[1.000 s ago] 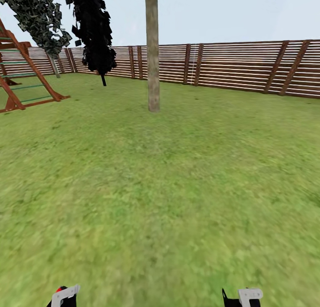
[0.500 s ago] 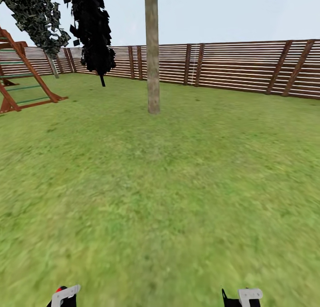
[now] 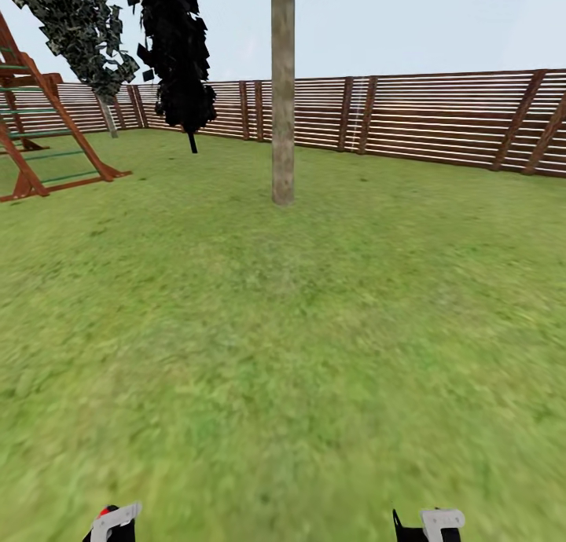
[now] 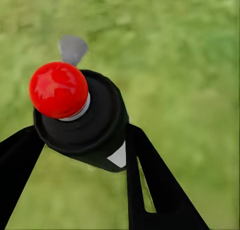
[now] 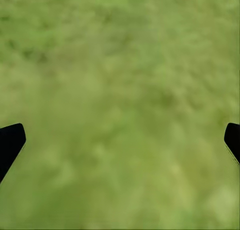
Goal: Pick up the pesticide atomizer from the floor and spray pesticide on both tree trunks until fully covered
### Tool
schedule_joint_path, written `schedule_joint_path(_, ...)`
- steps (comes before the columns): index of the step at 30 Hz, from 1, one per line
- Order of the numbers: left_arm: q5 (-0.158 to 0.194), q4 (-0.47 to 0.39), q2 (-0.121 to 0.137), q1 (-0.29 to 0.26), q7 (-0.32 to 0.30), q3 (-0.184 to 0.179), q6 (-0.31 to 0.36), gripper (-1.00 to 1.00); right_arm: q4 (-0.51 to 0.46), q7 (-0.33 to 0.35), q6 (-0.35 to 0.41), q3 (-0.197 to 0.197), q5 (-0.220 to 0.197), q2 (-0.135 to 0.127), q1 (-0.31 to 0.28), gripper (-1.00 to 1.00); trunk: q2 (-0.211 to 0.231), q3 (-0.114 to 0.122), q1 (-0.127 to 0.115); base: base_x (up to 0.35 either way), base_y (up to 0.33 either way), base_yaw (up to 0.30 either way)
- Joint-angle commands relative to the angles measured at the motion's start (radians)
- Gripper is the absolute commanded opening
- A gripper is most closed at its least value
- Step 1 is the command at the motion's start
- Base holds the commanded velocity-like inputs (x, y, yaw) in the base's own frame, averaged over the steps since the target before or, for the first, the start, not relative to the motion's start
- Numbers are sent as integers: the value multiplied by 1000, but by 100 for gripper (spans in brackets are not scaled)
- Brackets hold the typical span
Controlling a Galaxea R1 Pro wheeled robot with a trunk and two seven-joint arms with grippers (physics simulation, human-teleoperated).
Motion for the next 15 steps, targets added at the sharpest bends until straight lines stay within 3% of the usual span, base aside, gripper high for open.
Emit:
schedule_joint_path(1,-10,1,0,-1,2,7,-4,-100,1,-3,-3,-7,11,0,-1,100,0,-1,0,339,0,0)
schedule_joint_path(15,-10,1,0,-1,2,7,-4,-100,1,-3,-3,-8,11,0,-1,100,0,-1,0,339,0,0)
